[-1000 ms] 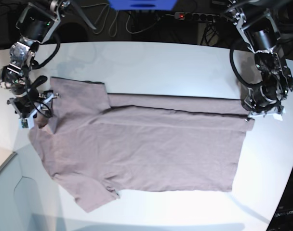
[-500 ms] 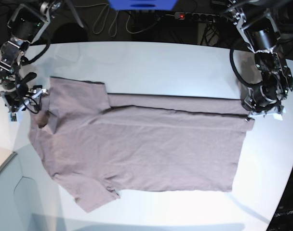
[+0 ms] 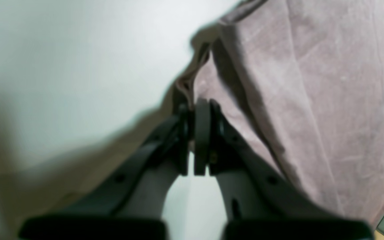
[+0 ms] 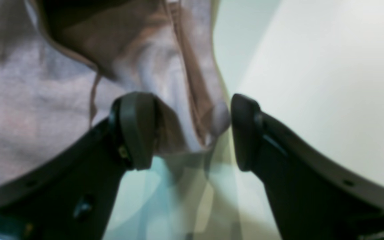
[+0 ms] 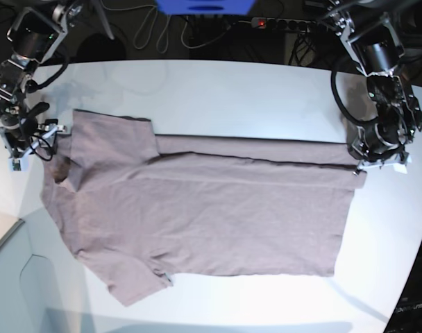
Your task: Layout the t-shirt on the table in an organized manner, then fold the t-shirt properly
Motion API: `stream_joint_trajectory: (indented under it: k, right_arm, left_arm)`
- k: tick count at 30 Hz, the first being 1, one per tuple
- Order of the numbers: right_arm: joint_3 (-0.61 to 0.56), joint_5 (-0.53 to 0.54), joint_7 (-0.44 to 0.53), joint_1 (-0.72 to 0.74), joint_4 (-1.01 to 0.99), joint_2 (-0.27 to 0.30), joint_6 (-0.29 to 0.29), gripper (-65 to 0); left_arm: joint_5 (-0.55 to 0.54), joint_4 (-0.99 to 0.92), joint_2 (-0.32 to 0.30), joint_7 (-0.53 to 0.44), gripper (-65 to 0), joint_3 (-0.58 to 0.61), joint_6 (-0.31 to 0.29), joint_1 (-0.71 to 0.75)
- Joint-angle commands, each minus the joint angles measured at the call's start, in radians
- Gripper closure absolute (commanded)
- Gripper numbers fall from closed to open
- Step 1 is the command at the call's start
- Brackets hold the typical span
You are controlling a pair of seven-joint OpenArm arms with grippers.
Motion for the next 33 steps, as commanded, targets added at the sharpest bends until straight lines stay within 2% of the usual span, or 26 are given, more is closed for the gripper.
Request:
stream_joint_trajectory:
  k: [1,9,15,25,33]
  right_arm:
    - [0.001,0.016,0.019,0.014,0.014,0.017,0.014,-36.3]
    - [-0.003,0.016,0.019,0.005,0.013,0.017,0.014,-35.0]
    - [-0.002,0.016,0.019,0.005,0.013,0.017,0.014,-26.2]
    - [-0.003,0.016,0.017,-0.015,0.013,0.015,0.014,-16.9]
    - [-0.003,0.016,0.014,-0.017,0.013,0.017,0.014,-4.8]
  left_arm:
    - [0.015,0.004,-0.009,0.016,0.0,-0.001,0.007,-0.004]
    - [0.015,0.004,-0.009,0.016,0.0,-0.001,0.007,-0.004]
    - [0.015,0.004,-0.009,0.016,0.0,0.000,0.007,-0.004]
    - [0.015,0.004,-0.011,0.016,0.0,-0.001,0.007,0.008]
    - [0.015,0.008,-0.011,0.016,0.0,-0.001,0.007,0.010]
